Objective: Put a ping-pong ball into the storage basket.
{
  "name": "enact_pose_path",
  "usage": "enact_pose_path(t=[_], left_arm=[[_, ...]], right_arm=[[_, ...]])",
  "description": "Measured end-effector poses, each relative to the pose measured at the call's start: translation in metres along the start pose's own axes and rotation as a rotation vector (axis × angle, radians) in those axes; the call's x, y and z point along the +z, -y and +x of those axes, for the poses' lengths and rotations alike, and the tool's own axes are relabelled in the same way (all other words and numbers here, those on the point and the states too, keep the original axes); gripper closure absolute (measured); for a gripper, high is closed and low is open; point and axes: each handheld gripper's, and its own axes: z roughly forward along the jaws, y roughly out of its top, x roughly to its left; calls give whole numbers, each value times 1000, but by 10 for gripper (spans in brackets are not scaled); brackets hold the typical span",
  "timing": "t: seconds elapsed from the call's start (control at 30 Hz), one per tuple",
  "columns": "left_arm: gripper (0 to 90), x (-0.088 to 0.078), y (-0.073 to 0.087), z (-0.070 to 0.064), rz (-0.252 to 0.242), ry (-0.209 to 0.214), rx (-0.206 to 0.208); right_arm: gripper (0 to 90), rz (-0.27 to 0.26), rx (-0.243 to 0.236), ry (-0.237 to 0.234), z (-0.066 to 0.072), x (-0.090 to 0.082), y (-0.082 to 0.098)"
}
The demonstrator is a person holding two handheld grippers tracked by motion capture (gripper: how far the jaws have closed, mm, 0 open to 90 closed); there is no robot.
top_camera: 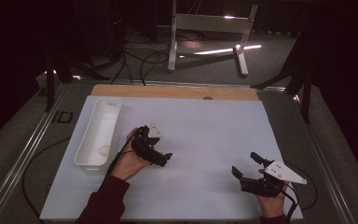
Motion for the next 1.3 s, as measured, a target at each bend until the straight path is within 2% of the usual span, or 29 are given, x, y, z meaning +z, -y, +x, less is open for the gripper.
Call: enact_pose_path(t=[0.67, 1.3], left_arm=[[2, 10, 9, 0, 24, 5, -15], [12, 20, 16, -1, 79, 14, -23]], right_arm=[[89, 0, -2, -2, 0, 0, 0], [89, 4, -5, -4, 1, 1, 0]])
